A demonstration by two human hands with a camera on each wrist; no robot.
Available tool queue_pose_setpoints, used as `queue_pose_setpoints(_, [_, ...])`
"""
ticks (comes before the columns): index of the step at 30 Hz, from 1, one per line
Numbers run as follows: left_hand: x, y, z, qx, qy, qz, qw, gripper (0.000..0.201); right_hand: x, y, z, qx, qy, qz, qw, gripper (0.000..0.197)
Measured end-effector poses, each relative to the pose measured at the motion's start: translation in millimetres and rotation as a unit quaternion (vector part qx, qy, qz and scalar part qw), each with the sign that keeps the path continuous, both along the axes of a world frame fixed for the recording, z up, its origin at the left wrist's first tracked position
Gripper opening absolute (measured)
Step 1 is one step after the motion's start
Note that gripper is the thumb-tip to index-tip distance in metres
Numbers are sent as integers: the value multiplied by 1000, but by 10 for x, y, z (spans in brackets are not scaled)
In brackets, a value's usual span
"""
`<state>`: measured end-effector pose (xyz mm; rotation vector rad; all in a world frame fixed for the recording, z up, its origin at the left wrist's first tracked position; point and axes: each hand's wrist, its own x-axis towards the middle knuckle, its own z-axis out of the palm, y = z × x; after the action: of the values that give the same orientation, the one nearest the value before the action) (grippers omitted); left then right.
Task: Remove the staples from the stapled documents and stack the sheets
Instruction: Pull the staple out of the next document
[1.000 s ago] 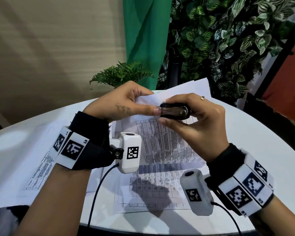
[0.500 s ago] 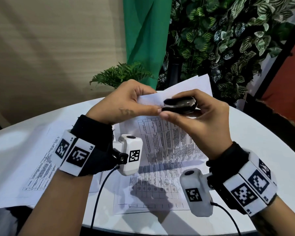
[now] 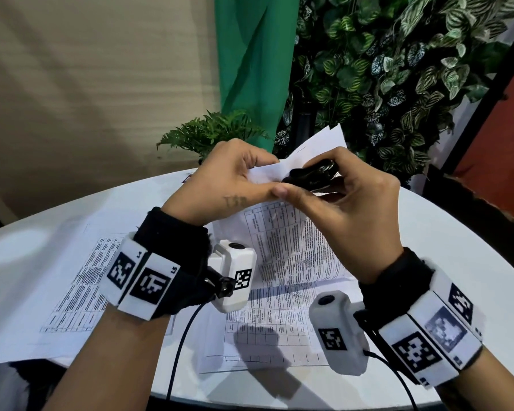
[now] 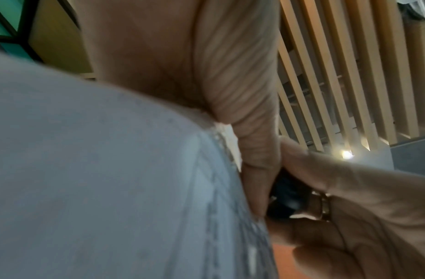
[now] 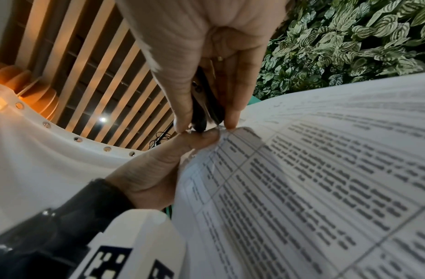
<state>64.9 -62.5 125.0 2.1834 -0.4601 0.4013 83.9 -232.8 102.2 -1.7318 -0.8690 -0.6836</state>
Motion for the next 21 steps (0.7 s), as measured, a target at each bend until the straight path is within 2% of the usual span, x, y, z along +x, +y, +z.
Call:
queue_pose_setpoints(3, [-13,-18,9,-6,-3,11,1000,34,-17,3,10,3,9,-8,1000,35])
queue_pose_setpoints(6, [-3,-48,-15,-16,-10,11,1000,46,-29,7,5,5,12,-20,1000,32])
queue_pose_setpoints(13, [-9,-14,-57,-63,18,8,998,52,-37,27,-13,20,15,-8,1000,32])
queue_pose_setpoints(18, [-12,56,-15,-84,45,9,995,36,-3,-52,-98,23,28,-11,999,30])
queue_pose_setpoints(21, [3,46,-23,-90,49,27,994,36,34,-164,-196,11,34,-28,999,28])
